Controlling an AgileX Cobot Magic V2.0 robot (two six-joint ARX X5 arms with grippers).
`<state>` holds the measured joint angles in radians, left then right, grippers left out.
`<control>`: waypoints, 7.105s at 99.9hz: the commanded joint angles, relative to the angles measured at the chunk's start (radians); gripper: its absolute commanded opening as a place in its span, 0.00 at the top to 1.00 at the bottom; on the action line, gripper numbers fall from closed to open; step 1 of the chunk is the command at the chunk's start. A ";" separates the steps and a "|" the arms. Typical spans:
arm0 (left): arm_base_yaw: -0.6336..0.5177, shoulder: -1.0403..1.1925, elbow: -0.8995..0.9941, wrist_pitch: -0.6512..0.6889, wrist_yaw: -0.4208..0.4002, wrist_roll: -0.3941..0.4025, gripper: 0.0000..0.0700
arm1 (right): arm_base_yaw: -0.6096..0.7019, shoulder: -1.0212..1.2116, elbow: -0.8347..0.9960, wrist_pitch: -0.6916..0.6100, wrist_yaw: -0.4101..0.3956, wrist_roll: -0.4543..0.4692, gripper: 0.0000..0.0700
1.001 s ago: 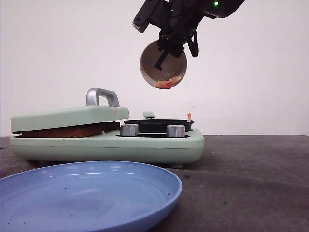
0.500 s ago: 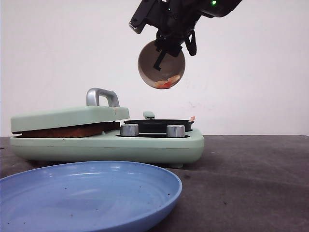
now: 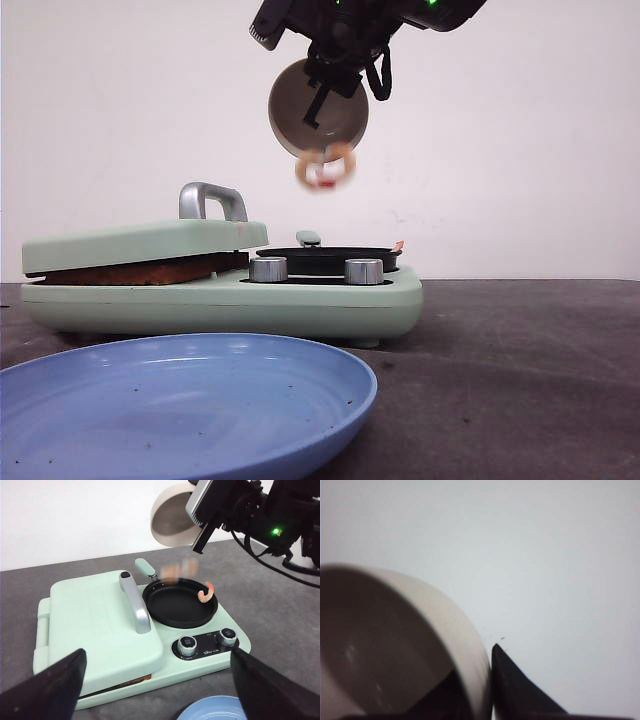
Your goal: Make breakfast with bread and shrimp
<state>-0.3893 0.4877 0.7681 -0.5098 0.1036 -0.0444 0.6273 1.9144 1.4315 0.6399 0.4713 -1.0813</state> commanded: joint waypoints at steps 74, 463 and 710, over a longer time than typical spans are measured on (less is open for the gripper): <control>-0.005 0.000 0.005 0.006 -0.002 0.014 0.29 | 0.002 -0.017 0.020 -0.372 0.310 0.573 1.00; -0.005 0.001 0.005 -0.044 -0.002 0.005 0.71 | -0.562 -0.438 0.023 -1.350 -0.818 1.201 0.57; -0.005 -0.440 -0.463 0.083 -0.174 -0.365 1.00 | -0.178 -1.472 -1.156 -0.684 -0.837 1.207 1.00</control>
<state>-0.3893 0.0502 0.3019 -0.4377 -0.0734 -0.4072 0.4438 0.4397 0.2718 -0.0559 -0.3656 0.1127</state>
